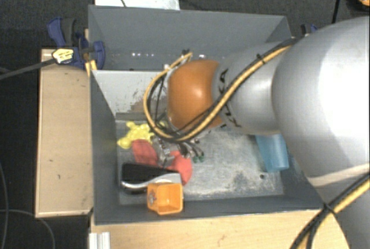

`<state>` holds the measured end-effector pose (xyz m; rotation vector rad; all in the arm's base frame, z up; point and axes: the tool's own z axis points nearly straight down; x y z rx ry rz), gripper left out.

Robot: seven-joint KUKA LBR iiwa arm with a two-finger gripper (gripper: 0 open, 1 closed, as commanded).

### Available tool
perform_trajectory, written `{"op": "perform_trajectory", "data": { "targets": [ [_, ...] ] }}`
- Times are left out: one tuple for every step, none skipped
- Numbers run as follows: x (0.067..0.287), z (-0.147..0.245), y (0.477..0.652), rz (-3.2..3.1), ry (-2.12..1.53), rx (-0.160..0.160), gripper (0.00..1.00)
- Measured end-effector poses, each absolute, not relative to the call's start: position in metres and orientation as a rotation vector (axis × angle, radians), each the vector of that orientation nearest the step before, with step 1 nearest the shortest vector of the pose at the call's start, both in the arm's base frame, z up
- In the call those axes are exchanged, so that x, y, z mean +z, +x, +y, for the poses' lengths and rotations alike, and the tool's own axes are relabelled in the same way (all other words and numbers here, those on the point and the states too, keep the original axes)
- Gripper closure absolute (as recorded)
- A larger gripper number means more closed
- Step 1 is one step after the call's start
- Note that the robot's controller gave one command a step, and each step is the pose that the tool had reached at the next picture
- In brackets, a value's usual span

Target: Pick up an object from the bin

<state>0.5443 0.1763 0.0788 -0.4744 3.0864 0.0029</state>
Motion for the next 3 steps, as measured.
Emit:
{"op": "perform_trajectory", "data": {
  "targets": [
    [0.078, 0.176, 0.545, 3.084, -0.473, 0.003, 0.0],
    [0.078, 0.176, 0.545, 3.084, -0.473, 0.003, 0.0],
    [0.077, 0.152, 0.508, 3.094, -0.276, 0.003, 1.0]
  ]
}}
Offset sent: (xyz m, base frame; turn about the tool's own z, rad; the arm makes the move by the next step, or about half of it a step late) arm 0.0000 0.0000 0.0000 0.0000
